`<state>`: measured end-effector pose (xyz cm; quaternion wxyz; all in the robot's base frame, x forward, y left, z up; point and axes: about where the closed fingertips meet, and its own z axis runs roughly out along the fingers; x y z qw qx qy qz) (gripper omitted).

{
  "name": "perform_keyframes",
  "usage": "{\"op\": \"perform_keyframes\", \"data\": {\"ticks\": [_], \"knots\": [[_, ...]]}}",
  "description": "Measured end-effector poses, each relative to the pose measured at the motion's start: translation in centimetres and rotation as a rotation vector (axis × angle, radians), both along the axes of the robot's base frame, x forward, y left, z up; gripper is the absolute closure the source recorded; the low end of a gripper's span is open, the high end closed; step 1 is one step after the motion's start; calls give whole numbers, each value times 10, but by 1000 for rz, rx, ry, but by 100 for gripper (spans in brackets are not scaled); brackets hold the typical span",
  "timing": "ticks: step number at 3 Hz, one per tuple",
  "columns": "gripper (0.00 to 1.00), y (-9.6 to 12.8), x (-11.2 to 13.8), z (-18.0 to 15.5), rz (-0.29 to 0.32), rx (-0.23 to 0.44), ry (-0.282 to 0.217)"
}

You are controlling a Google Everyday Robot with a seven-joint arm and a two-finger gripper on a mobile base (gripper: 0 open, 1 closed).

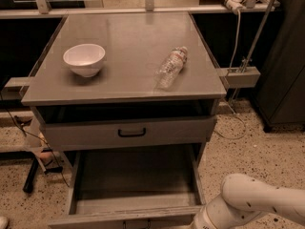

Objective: Close middle drawer

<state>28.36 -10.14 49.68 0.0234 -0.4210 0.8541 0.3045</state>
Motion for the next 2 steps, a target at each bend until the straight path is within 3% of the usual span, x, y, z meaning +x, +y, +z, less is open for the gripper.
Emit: {"op": "perform_keyframes", "data": {"ticks": [1,2], "knots": [[100,1,-1,-8,-4,8,14],[100,4,16,-34,-74,40,-10]]}}
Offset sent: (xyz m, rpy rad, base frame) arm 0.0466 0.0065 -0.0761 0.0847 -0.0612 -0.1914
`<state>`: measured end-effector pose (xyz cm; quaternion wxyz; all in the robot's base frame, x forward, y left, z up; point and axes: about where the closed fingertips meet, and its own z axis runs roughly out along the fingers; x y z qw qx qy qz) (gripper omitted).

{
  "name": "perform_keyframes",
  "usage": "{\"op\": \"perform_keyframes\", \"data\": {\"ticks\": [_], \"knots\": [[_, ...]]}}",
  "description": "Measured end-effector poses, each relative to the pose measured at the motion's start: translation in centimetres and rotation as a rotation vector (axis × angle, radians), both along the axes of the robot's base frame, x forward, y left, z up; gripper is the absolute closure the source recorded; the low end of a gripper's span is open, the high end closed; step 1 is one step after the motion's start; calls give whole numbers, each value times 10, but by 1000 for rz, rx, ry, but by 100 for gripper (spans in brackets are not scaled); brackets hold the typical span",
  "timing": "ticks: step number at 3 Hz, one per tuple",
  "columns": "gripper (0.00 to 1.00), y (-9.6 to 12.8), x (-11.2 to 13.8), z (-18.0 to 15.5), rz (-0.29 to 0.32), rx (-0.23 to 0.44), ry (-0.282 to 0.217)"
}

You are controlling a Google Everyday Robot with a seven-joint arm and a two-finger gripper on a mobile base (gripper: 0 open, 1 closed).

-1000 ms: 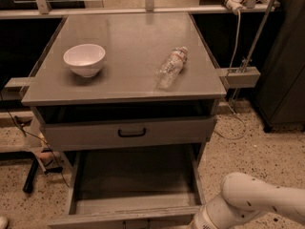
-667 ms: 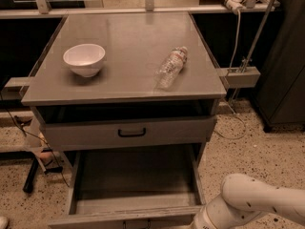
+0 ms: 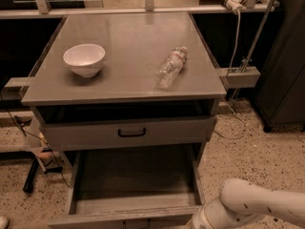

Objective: Close middle drawer

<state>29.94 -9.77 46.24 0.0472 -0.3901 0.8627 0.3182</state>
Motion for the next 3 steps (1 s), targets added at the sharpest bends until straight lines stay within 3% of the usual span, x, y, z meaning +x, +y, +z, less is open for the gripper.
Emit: {"op": "perform_keyframes", "data": {"ticks": [2,3], "knots": [[100,12,36,-29,-69,15,-57],[81,12,36,-29,-70,15,-58]]}}
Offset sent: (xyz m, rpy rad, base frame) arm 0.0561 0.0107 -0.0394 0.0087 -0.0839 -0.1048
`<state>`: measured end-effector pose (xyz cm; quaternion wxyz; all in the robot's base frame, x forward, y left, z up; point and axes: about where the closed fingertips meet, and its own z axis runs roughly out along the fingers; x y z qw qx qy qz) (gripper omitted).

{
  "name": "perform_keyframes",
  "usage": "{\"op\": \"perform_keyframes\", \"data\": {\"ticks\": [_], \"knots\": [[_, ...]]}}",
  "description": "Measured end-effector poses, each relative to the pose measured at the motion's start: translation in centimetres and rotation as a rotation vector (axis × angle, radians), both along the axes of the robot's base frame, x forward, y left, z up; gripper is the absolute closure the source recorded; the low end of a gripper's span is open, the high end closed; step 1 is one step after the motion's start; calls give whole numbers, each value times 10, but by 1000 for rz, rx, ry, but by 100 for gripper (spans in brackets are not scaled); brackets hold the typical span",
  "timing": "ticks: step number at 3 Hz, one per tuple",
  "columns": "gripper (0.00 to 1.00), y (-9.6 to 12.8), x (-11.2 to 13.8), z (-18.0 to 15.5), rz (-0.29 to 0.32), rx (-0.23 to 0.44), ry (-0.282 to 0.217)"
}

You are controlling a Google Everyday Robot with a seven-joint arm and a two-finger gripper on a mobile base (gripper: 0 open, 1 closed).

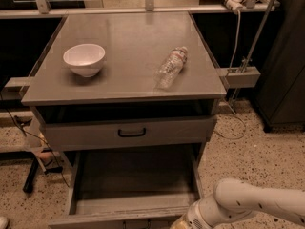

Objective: Close middle drawer

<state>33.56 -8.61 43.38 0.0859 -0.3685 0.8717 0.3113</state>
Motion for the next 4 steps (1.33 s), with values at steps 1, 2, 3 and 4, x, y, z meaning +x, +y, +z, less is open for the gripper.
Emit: {"op": "perform_keyframes", "data": {"ticks": [1,2,3,4], "knots": [[57,0,0,0,0,0,0],[34,0,0,0,0,0,0],[11,0,0,0,0,0,0],[0,0,0,0,0,0,0]]}}
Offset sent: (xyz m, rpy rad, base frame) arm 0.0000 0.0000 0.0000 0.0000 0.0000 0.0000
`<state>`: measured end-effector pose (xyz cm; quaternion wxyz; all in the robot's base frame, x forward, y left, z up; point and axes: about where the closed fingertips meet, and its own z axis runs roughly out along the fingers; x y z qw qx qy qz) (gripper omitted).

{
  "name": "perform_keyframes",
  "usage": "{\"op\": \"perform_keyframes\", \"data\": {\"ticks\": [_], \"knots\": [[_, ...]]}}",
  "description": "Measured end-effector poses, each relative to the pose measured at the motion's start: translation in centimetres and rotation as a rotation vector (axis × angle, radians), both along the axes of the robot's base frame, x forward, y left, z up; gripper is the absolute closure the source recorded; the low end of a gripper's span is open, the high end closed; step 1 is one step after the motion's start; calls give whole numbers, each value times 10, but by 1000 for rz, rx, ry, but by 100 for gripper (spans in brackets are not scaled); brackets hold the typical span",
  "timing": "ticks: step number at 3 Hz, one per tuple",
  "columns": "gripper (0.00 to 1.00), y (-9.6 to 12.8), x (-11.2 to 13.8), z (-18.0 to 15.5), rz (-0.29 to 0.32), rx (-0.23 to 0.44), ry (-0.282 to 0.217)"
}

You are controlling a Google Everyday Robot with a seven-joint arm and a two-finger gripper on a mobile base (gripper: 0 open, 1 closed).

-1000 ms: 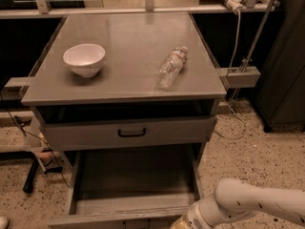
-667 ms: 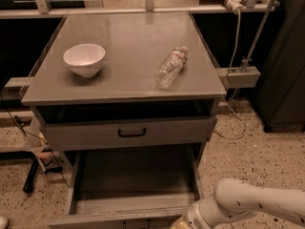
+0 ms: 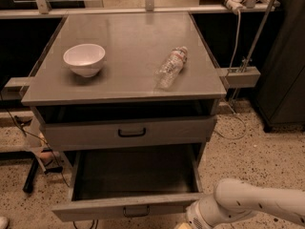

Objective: Close middle drawer

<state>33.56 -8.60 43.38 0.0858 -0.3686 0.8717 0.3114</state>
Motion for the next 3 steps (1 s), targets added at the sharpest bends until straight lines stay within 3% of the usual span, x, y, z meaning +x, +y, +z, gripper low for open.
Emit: {"op": "perform_keyframes", "data": {"ticks": [1,3], "knots": [[0,0,0,0,0,0,0],[42,0,0,0,0,0,0]]}}
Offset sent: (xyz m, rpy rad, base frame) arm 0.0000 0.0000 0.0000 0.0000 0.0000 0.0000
